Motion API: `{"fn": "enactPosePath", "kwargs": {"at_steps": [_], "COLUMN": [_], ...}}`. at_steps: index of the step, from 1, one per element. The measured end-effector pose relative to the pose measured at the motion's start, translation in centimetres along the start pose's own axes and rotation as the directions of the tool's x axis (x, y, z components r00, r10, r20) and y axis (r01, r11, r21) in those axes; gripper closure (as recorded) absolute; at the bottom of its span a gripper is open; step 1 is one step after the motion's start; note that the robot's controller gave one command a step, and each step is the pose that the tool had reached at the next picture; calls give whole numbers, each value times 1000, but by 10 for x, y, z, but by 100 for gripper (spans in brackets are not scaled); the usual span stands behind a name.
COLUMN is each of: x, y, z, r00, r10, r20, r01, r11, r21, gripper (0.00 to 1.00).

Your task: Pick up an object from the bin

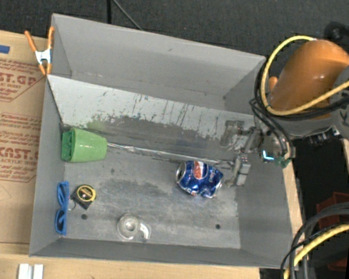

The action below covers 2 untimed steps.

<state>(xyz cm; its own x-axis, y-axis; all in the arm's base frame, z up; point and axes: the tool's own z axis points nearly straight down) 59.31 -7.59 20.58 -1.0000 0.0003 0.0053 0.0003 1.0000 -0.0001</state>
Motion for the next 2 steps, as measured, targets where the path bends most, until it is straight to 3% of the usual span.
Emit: {"fn": "enactPosePath", "kwargs": {"at_steps": [1, 2], "x": [5, 15], "y": [22, 40], "z": [140, 105], "r00": [972, 958], "r10": [235, 287], "r20": [-1, 7], "r01": [-235, -287], "r11": [972, 958], "r21": [-2, -4], "gripper": [0, 0]}}
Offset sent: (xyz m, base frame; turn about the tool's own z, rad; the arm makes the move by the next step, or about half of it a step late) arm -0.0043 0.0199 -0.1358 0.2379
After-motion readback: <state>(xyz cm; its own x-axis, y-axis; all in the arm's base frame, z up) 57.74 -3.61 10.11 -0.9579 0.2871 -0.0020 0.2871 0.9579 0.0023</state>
